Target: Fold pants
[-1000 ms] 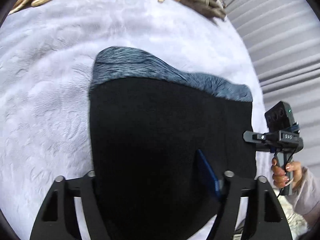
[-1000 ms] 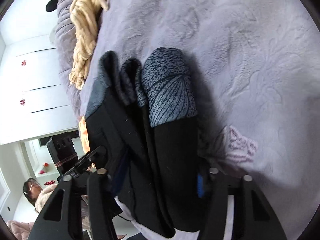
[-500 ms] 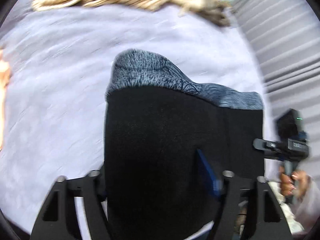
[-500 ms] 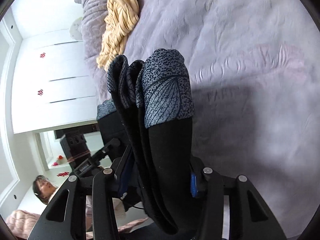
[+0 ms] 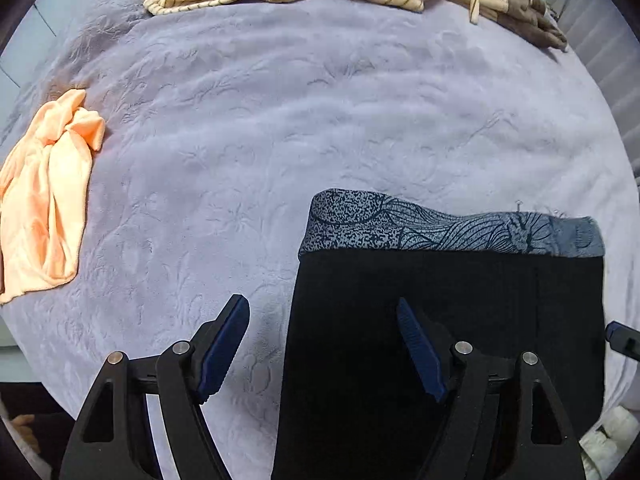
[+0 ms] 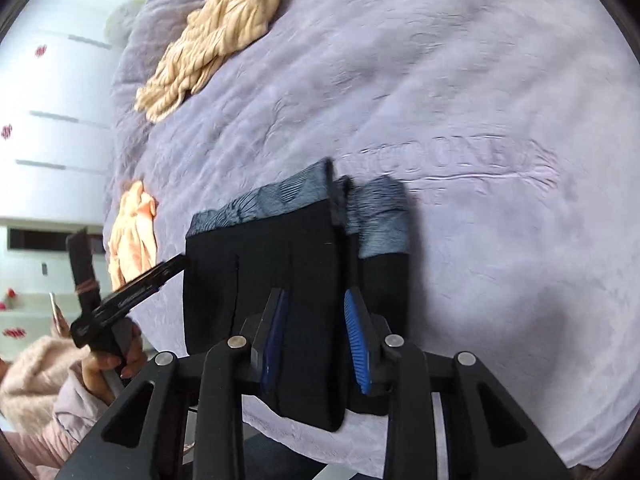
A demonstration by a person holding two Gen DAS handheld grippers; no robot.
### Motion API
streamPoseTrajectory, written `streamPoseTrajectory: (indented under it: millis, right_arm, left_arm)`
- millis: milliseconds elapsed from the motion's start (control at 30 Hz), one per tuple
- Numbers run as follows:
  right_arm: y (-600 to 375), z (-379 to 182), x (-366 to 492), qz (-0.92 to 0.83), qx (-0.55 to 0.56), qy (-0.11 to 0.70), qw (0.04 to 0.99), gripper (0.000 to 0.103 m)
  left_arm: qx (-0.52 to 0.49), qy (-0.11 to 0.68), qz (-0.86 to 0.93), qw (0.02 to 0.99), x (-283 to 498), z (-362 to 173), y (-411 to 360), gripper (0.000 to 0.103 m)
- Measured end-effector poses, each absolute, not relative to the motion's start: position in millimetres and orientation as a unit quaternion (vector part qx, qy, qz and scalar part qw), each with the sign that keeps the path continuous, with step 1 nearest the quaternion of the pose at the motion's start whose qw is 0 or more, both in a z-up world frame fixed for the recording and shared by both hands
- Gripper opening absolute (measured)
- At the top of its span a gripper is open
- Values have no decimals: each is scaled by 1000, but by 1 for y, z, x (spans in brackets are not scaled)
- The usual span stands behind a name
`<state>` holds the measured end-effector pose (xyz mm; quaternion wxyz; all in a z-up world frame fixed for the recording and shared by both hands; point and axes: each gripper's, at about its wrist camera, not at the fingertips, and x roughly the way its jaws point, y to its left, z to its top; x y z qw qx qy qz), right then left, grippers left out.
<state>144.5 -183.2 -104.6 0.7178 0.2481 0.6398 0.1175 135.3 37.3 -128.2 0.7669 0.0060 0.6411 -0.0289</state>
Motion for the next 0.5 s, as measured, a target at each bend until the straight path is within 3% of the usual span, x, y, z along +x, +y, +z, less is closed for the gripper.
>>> streamPoseTrajectory:
  millis: [133,300,400,500]
  right_arm:
    - [-156,-141,137,88,180,681,704,34]
    - [-163,-141,112,85,195,667,714,34]
    - [-154,-135,104,86,169,669,719,33]
    - [-150,-133,98,81,150,671,722,35]
  left_arm:
    - [13,634,-47,772,115,-122,32,77]
    - [44,642,-68,763,86,-115,27,78]
    - [49,650,-77,754,74,-113,19,103]
    - [52,661,-88,744,65,-116,10,103]
